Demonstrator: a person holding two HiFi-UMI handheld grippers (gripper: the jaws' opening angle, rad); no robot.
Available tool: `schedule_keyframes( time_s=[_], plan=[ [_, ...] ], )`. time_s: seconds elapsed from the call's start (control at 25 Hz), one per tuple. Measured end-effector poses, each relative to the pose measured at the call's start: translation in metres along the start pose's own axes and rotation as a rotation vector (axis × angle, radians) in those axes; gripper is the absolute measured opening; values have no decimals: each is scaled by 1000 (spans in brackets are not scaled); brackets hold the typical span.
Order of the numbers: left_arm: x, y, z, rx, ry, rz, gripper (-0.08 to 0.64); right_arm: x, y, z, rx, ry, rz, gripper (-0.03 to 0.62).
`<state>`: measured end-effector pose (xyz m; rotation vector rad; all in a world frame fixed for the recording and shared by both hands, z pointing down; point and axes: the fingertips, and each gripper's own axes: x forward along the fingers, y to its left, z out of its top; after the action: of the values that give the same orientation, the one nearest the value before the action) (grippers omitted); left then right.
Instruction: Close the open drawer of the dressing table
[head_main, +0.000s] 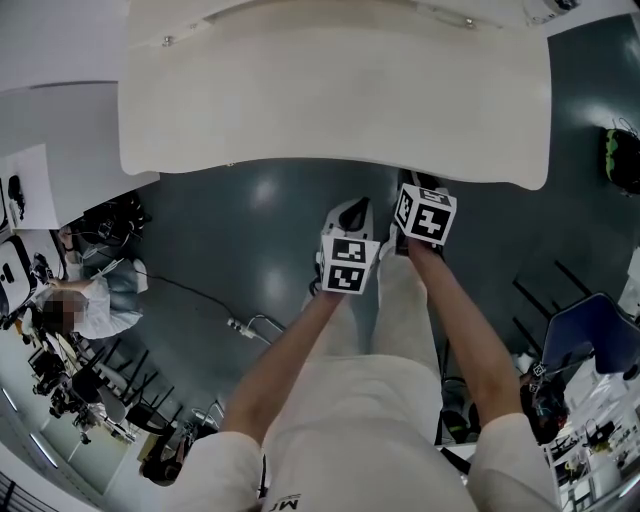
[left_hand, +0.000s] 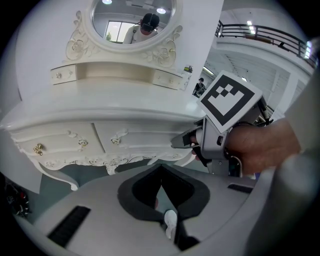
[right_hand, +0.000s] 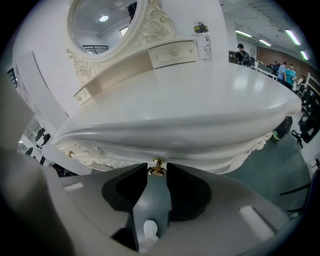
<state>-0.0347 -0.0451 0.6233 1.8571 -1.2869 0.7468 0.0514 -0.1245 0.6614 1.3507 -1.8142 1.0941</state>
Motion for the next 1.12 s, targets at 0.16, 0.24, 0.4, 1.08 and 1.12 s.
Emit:
schedule_keyframes(
  time_s=[0.16, 0.24, 0.4, 1.08, 1.12],
  plan=[
    [0, 1, 0, -2, 0, -1, 9, 0, 0, 0, 1, -8, -2, 115],
    [1, 1, 0, 0, 1, 0, 9, 2, 0, 1, 12, -10, -1, 117],
    [1, 2, 2, 1, -2, -1, 9, 6, -1, 4, 17, -11, -3, 121],
    [-17, -7, -3, 34, -19, -10, 9, -15, 4, -4, 41, -14, 4, 130],
    [-18, -9, -4, 37, -19, -10, 9, -17, 3, -5, 41, -13, 1, 130]
  ],
)
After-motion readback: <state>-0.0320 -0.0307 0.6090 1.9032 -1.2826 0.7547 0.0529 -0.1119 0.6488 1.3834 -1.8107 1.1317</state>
